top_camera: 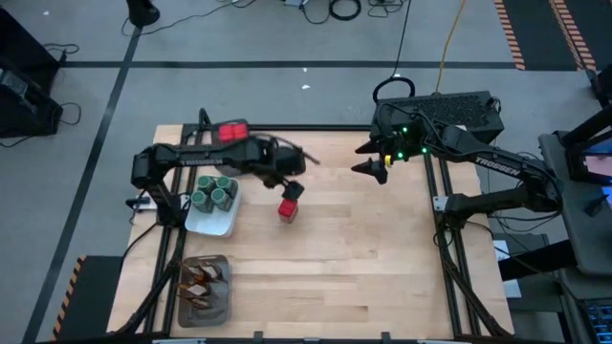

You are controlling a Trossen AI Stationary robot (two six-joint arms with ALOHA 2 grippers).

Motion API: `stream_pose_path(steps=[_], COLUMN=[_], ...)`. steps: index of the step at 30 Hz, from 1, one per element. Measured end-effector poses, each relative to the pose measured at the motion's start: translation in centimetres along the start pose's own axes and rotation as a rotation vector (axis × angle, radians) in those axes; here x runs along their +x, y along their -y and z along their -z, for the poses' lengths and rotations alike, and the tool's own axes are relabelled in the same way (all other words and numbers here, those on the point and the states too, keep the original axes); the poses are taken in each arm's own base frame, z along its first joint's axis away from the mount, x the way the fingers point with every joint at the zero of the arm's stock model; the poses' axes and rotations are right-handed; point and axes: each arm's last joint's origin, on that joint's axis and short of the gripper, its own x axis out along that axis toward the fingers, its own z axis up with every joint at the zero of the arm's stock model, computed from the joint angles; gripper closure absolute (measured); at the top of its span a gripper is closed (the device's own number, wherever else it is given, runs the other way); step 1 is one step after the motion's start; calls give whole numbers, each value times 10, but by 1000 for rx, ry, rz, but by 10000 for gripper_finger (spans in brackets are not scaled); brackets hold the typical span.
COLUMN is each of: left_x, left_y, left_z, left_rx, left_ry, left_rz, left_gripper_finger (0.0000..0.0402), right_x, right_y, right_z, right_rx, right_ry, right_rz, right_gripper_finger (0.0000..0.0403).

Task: Sort spices by type
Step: Put the red seasoning can into the top black bin

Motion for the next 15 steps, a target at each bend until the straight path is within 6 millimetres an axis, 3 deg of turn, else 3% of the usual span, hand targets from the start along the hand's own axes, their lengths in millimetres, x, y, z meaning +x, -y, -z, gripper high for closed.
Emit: stream_pose_path(steps=[6,15], left_x=[31,42], left_y=[12,20], left_z=[25,37], left_rx=[-55,-98], left_ry=[-38,-3], left_rz=[-16,-24], left_gripper_finger=[33,33], right_x=[0,0], right_y=[0,1], right_z=[0,-4], right_rx=[-36,-64], right_ry=[0,36], right_rz=[1,0], right_gripper_finger=[87,87])
